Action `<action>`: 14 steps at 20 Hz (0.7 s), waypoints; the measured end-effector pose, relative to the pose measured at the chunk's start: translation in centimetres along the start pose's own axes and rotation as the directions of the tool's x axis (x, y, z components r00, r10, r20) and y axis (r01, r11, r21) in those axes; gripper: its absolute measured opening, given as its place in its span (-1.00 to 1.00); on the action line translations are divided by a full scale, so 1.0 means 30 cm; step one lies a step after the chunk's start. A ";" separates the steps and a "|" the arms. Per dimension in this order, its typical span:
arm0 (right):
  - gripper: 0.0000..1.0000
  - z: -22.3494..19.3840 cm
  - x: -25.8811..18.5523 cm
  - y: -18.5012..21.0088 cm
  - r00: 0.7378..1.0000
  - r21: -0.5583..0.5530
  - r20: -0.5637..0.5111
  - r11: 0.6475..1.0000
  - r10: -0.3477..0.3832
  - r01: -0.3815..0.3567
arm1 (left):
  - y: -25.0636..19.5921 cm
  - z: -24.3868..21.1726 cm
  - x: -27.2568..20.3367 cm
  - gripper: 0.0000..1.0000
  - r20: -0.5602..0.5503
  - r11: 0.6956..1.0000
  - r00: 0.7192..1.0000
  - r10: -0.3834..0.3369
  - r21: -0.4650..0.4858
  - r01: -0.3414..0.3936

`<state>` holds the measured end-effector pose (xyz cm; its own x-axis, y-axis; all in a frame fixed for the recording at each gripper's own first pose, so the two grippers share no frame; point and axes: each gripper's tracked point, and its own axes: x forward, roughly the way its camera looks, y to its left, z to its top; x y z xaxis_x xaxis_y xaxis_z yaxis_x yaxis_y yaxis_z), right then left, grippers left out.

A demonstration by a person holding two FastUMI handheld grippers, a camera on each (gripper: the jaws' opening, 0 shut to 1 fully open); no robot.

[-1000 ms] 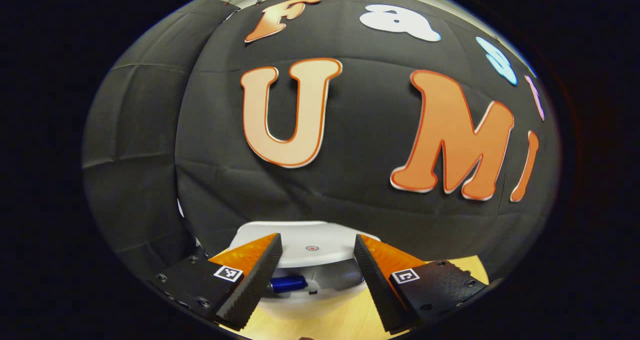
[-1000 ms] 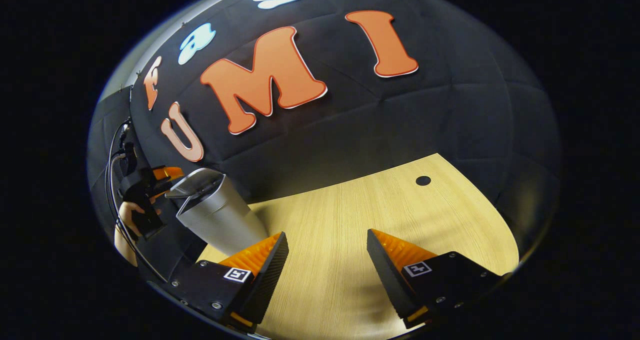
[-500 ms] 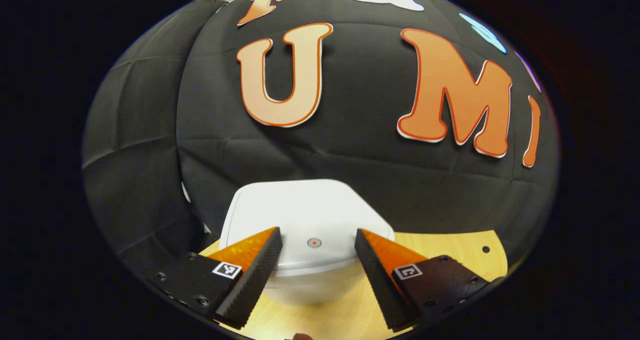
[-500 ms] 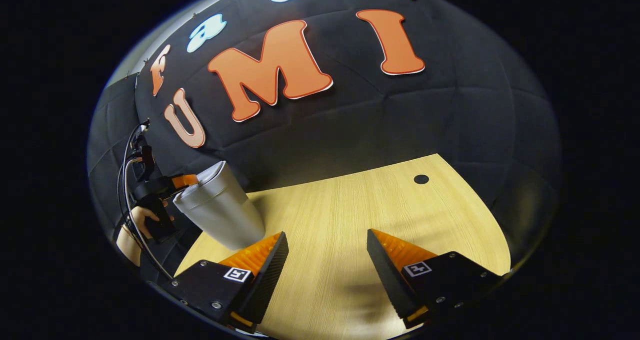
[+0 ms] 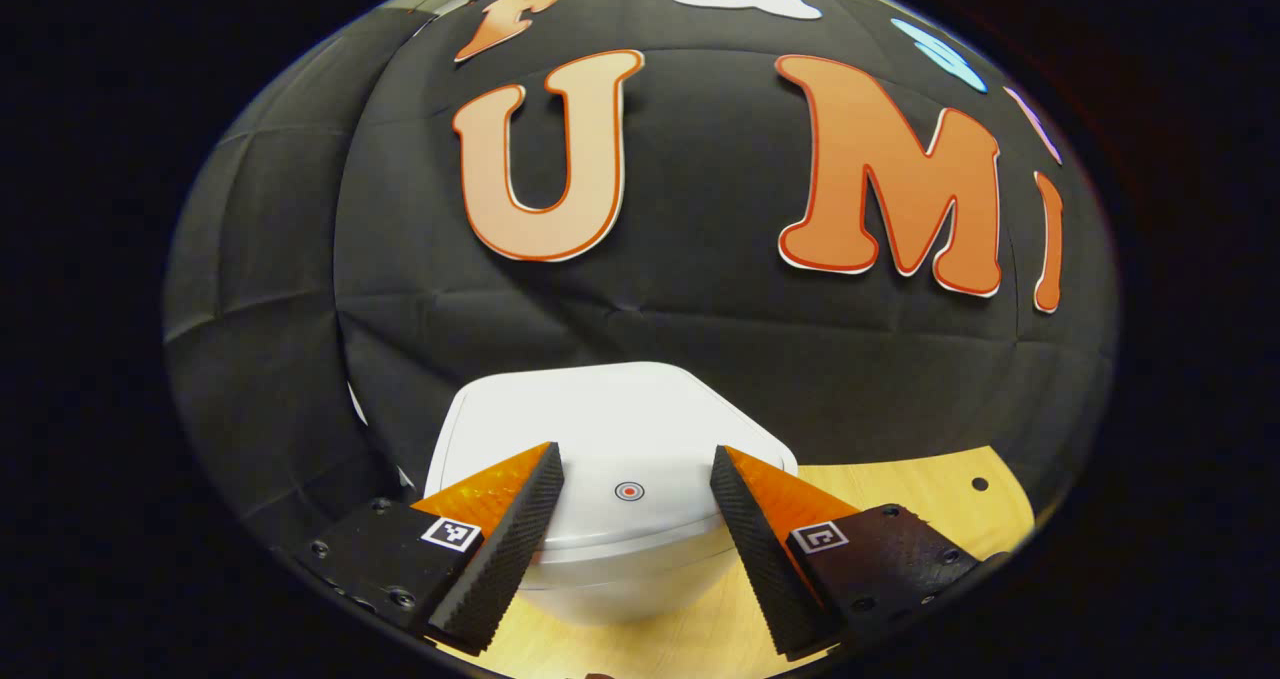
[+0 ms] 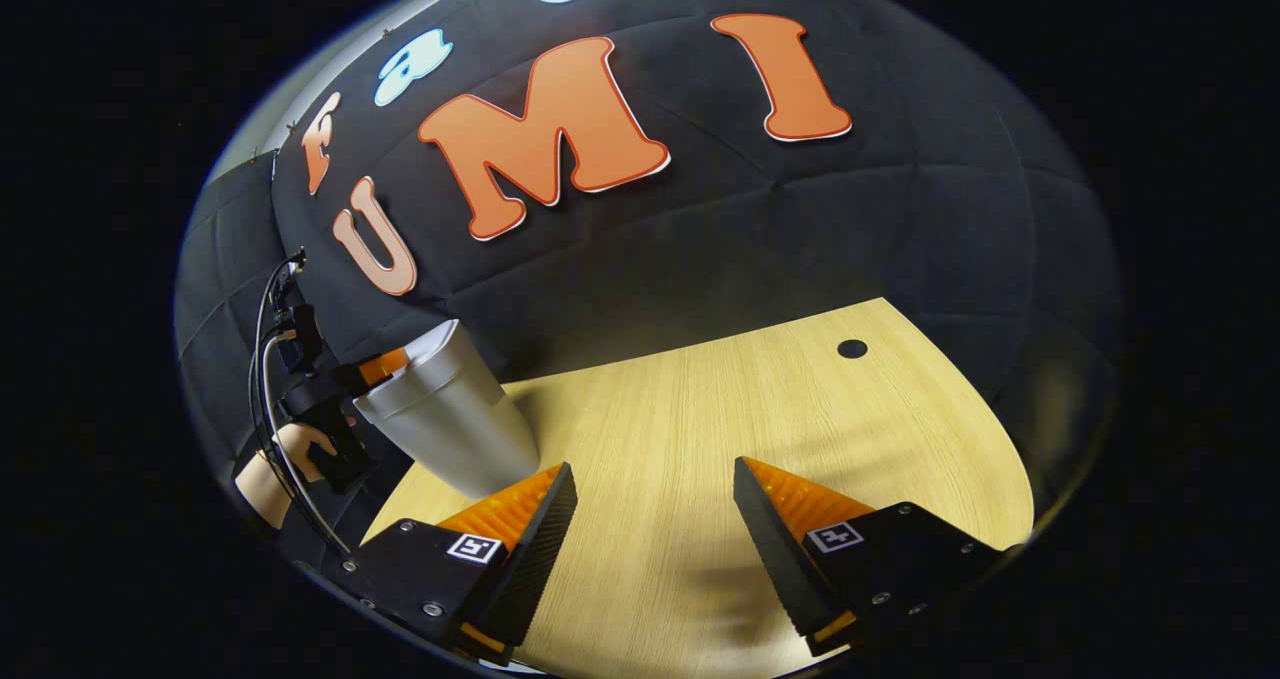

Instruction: Press the lid of the desktop garbage bin to open it, pick up the crumpled paper on the desktop and throw it into the bin, then pick up the pop can on the desktop and drop it into the bin, and finally close the garbage bin lid.

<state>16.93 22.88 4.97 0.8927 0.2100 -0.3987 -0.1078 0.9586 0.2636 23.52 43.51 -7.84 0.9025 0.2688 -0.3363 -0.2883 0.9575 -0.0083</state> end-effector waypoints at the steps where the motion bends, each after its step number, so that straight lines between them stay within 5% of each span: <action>1: 0.90 0.004 0.000 0.000 1.000 0.003 0.001 1.000 0.002 -0.002 | -0.004 0.022 -0.002 0.91 0.013 1.000 1.000 0.002 -0.001 -0.002; 6: 0.90 0.044 -0.018 -0.015 1.000 0.022 0.028 1.000 -0.010 0.009 | -0.053 0.018 -0.079 0.89 -0.035 0.999 0.998 -0.043 0.021 0.043; 14: 0.90 0.151 -0.028 0.015 0.986 -0.065 0.154 0.995 -0.067 0.078 | -0.262 0.115 -0.377 0.89 0.066 0.977 0.975 -0.211 0.006 0.211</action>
